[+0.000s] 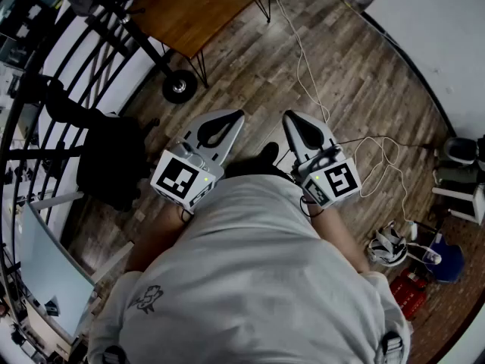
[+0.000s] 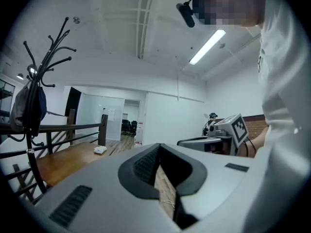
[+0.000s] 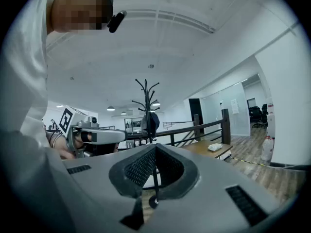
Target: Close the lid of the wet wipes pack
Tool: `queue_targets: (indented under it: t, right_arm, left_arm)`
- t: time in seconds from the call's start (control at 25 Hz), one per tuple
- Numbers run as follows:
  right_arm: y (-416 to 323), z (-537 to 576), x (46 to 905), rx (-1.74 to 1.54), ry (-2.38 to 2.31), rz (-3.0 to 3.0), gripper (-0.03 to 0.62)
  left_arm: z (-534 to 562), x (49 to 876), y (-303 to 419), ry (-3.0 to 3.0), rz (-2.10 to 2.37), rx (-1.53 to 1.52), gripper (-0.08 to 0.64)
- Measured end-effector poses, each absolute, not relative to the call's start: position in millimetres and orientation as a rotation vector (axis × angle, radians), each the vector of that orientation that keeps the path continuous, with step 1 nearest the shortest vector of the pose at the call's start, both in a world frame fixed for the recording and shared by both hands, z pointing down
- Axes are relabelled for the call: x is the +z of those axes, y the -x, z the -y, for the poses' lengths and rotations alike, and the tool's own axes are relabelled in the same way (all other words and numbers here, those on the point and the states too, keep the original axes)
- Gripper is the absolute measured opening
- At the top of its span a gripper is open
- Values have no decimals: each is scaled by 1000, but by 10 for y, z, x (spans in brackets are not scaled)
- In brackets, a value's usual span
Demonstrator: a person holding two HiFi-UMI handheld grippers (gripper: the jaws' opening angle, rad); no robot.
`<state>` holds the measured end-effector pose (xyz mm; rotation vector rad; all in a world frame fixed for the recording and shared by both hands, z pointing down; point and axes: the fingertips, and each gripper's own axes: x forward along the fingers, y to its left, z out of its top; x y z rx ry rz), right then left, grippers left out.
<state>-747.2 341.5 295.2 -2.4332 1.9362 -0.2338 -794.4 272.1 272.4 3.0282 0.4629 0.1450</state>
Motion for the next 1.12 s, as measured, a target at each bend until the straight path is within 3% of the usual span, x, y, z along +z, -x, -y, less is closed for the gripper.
queue_targets:
  t: [0.52, 1.12]
  right_arm:
    - [7021, -3671, 3011, -236, 2448, -1920, 32]
    - [5419, -4093, 2713, -26, 2600, -1830, 34]
  left_arm:
    - [-2990, 2812, 7438, -3024, -502, 196, 12]
    - [-3111, 2866, 5922, -3038, -504, 219, 13]
